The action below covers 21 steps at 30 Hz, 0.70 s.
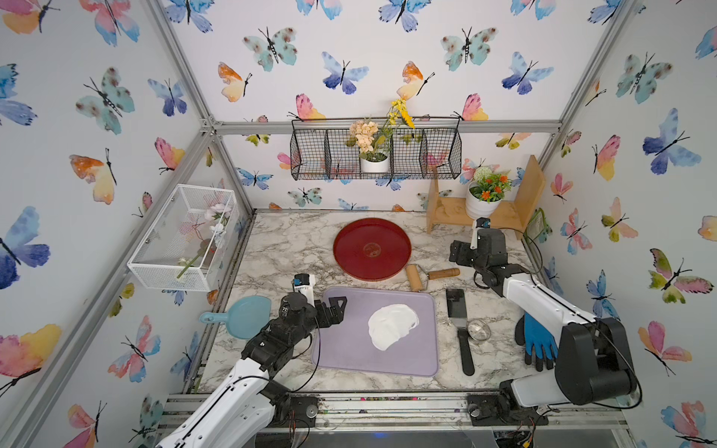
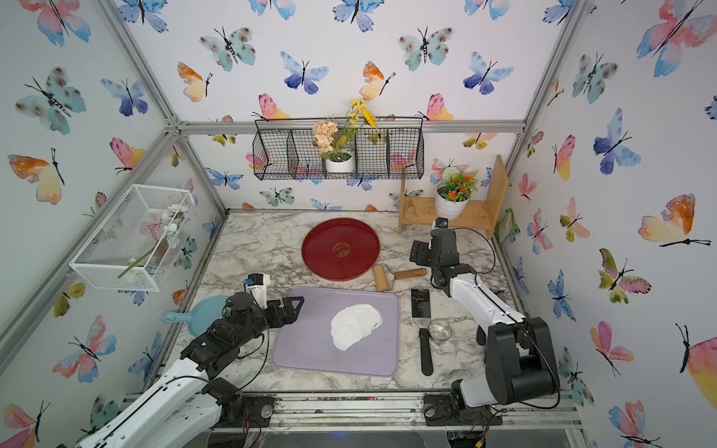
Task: Roll out the dumpling wrappers from the dough
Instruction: Place the rolling pin at the center of the board, then pick up the dumpling mold from the center of the board.
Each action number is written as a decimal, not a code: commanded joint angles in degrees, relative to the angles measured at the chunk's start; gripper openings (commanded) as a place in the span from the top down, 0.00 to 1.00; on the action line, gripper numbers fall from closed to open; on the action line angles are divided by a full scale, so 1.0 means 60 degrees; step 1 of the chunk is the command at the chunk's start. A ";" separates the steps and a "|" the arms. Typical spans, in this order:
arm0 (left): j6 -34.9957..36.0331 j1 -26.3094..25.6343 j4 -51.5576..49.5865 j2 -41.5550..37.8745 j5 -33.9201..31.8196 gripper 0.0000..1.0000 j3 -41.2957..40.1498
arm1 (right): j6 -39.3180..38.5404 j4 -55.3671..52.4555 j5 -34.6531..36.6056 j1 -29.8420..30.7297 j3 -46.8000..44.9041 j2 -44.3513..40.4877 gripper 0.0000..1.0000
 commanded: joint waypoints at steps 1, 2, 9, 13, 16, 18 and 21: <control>0.0319 0.0028 -0.0003 0.0020 0.0748 0.01 0.0333 | 0.0584 -0.2619 0.0044 -0.0038 0.0018 -0.0602 0.11; 0.0347 0.0018 -0.0005 0.0036 0.0826 0.01 0.0367 | 0.0766 -0.3090 -0.0166 -0.0041 0.0030 -0.0794 0.11; 0.0424 0.0014 -0.0050 0.0166 0.1048 0.01 0.0464 | 0.1445 -0.5805 -0.0526 -0.0041 -0.0324 -0.1743 0.13; 0.0446 0.0020 -0.0113 0.0108 0.1072 0.01 0.0352 | 0.1770 -0.6256 -0.0750 -0.0041 -0.1038 -0.2161 0.15; 0.0453 0.0021 -0.0137 -0.0010 0.1014 0.01 0.0186 | 0.2029 -0.6614 -0.0852 -0.0033 -0.1463 -0.2250 0.18; 0.0442 0.0022 -0.0112 -0.0094 0.1024 0.01 0.0074 | 0.2220 -0.6965 -0.0534 -0.0041 -0.1512 -0.2189 0.19; 0.0424 0.0019 0.0022 -0.0057 0.1156 0.01 -0.0055 | 0.2397 -0.7640 -0.0328 -0.0041 -0.1118 -0.2064 0.20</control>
